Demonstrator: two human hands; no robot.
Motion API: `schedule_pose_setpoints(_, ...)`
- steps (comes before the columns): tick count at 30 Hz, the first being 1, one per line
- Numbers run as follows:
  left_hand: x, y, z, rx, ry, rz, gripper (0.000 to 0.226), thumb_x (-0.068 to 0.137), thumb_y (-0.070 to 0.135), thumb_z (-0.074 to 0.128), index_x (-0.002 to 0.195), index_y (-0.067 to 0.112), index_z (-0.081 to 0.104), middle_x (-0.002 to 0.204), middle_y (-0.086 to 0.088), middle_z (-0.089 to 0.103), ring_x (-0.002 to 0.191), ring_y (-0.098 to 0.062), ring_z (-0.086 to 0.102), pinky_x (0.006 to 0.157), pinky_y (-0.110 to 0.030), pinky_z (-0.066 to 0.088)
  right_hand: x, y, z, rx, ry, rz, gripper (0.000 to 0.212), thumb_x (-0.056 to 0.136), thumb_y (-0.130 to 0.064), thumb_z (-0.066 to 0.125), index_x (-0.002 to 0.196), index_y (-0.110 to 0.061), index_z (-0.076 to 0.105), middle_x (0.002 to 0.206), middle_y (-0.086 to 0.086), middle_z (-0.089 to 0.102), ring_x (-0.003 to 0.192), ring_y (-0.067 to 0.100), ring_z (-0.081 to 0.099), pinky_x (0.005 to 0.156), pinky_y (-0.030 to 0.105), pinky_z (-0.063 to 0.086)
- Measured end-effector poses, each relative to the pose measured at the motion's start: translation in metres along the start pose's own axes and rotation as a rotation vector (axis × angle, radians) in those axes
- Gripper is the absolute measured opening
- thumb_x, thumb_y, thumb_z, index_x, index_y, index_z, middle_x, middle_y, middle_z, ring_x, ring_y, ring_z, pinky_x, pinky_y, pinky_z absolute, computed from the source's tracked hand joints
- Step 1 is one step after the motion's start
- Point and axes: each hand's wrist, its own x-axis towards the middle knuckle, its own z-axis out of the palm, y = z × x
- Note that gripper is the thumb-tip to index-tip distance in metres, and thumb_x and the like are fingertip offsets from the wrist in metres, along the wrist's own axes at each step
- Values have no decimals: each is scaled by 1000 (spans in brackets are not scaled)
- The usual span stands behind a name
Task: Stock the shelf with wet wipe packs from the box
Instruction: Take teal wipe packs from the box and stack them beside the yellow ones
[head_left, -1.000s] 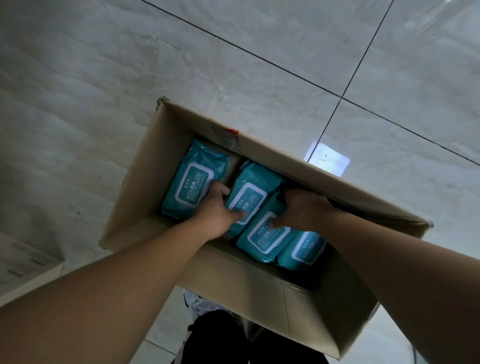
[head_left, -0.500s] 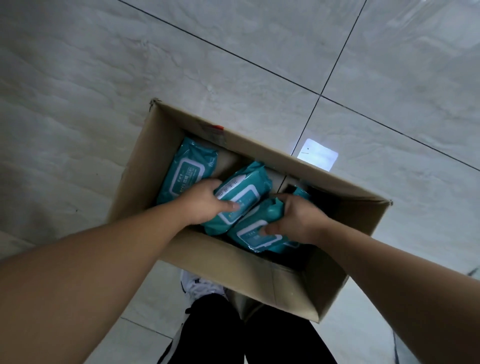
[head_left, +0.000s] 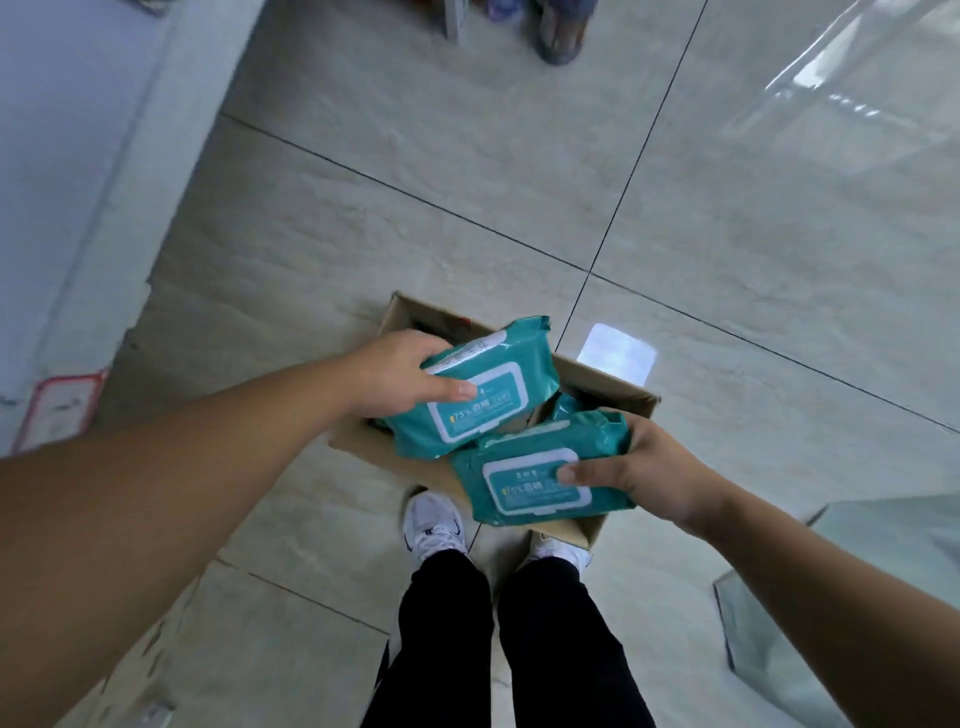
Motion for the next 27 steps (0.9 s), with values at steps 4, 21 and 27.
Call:
schedule_pose_setpoints(4, -65, 70, -43, 88, 10, 65, 49, 70, 60, 75, 104, 26, 72, 97, 4, 78, 87, -13, 75, 86, -45, 60, -71, -54, 21, 68, -37, -115, 42, 81, 7, 73, 122, -2, 63, 117, 11, 75, 107, 30, 72, 86, 35, 61)
schedule_pose_setpoints(21, -461, 323, -195, 355, 322, 209, 42, 76, 64, 72, 110, 40, 68, 105, 15, 74, 93, -5, 71, 89, -41, 59, -383, -322, 116, 64, -137, -646, 48, 77, 4, 79, 121, 1, 64, 118, 18, 73, 105, 38, 72, 84, 39, 62)
schedule_pose_setpoints(27, -604, 352, -205, 382, 503, 210, 28, 83, 52, 73, 108, 39, 69, 103, 16, 75, 92, -5, 72, 88, -39, 59, -456, -385, 165, -42, -305, -787, 46, 81, 8, 73, 124, 0, 61, 121, 18, 72, 110, 37, 70, 88, 39, 61)
